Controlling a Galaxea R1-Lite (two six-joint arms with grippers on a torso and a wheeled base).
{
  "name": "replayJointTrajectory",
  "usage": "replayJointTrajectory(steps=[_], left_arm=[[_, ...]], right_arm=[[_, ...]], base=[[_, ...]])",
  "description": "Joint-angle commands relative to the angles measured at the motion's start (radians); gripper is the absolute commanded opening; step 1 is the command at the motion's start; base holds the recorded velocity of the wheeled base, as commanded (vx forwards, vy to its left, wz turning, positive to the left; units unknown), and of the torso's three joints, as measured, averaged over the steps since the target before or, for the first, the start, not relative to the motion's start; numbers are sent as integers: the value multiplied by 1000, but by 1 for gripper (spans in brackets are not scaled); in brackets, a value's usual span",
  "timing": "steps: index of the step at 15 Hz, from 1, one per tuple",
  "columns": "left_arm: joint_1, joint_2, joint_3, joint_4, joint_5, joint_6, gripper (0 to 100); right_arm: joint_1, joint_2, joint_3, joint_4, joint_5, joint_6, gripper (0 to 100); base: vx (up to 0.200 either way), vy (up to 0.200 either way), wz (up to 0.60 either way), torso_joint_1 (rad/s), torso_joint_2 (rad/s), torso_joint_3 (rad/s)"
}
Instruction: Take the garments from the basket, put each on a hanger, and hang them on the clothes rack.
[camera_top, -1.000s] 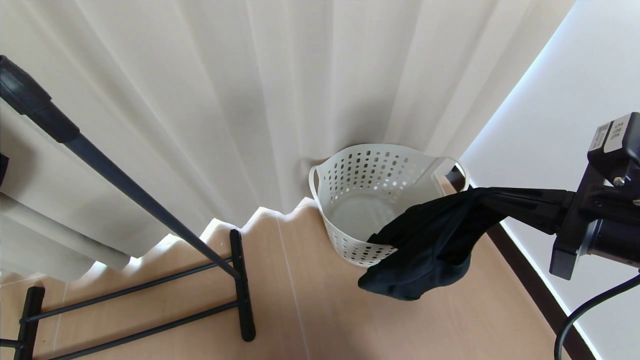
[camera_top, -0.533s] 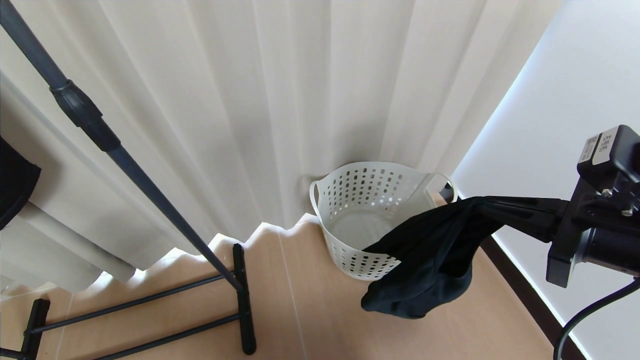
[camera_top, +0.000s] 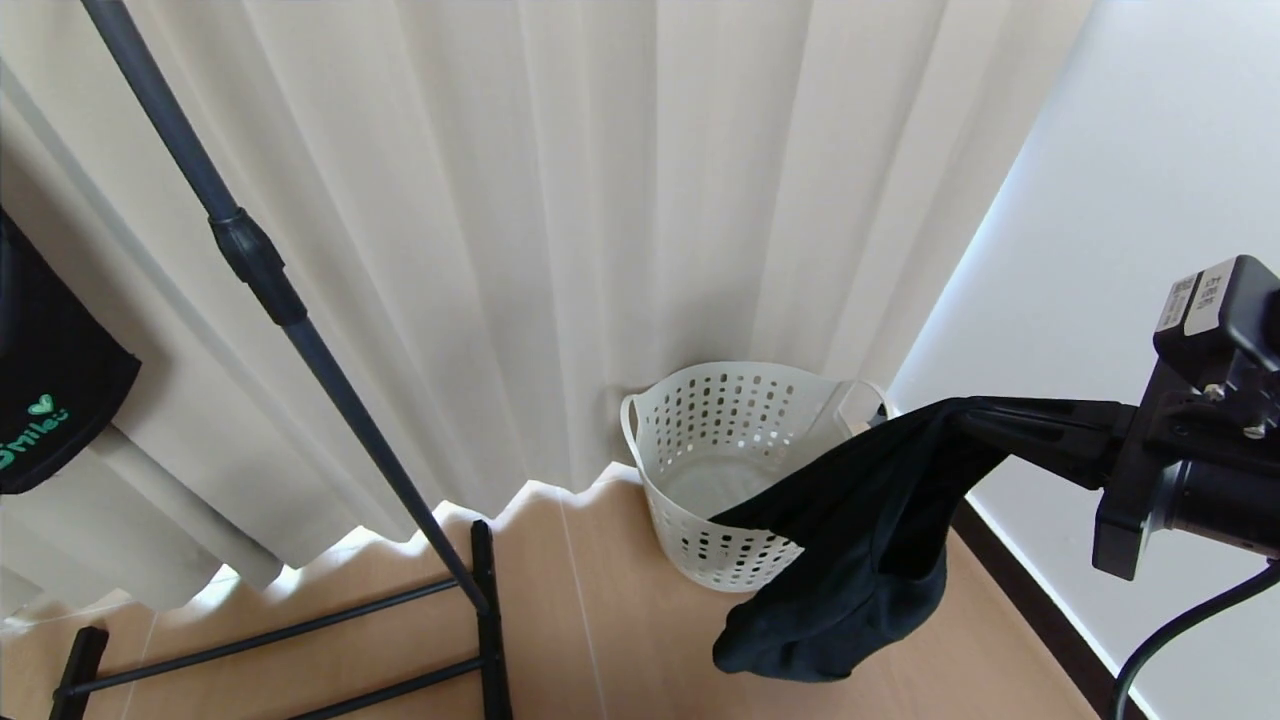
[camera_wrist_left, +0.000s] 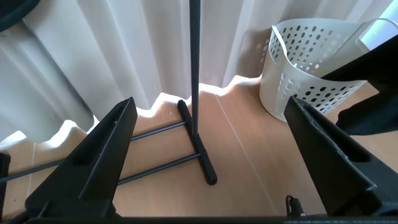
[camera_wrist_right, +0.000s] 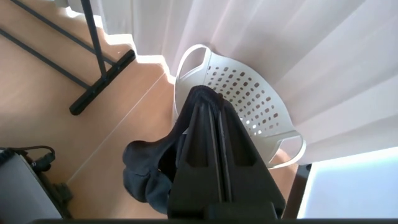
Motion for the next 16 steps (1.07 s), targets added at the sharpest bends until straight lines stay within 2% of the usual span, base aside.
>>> replayJointTrajectory(steps=[1, 5, 16], left_arm=[[0, 0, 1, 0, 0, 0, 100], [2, 0, 0, 0, 0, 0, 100], [0, 0, 1, 0, 2, 0, 100]], right_arm=[[0, 4, -1, -1, 1, 0, 0], [0, 3, 2, -1, 1, 0, 0], [0, 1, 5, -1, 1, 0, 0]], base=[[0, 0, 0, -12, 7, 203], [0, 0, 0, 11, -184, 30], [0, 0, 0, 101, -450, -150]])
